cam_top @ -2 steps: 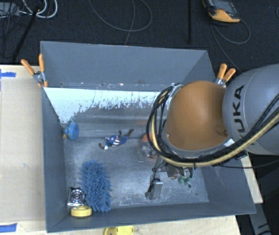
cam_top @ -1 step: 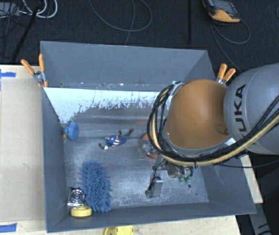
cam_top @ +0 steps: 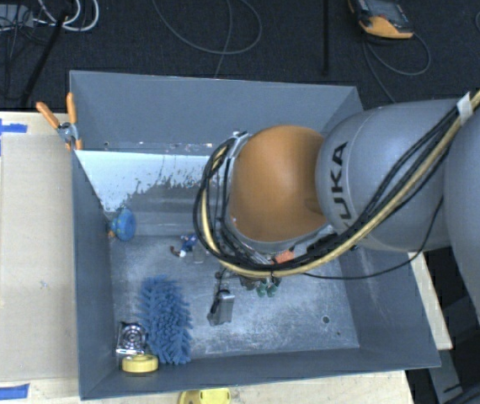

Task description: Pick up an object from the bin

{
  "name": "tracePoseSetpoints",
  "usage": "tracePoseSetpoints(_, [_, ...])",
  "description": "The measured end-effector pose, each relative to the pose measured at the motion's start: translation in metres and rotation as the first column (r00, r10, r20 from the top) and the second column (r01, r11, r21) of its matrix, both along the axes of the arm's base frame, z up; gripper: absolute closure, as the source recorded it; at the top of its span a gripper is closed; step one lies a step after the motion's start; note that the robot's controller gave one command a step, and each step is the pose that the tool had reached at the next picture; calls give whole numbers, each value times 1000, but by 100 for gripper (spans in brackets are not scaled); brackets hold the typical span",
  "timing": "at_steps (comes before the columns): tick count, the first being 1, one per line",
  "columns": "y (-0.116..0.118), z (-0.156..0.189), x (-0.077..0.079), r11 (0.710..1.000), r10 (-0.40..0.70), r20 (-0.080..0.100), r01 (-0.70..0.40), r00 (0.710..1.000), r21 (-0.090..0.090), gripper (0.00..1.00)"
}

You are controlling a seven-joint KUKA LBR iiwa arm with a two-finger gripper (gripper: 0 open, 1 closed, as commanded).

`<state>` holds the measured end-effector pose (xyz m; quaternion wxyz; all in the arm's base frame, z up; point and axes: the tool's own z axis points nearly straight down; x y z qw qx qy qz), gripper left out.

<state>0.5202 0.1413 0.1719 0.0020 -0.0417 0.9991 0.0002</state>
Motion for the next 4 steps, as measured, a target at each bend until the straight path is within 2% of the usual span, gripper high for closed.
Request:
tracePoseSetpoints(1, [27, -48, 42, 999, -42, 1, 42, 999, 2, 0])
tracePoseSetpoints(2, [67, -101, 46, 992, 125, -6, -125, 992, 0, 100])
tracePoseSetpoints(3, [67, -101, 46, 992, 124, -6, -124, 992, 1, 100])
tracePoseSetpoints(4, [49, 50, 50, 994, 109, 0, -109, 994, 0, 100])
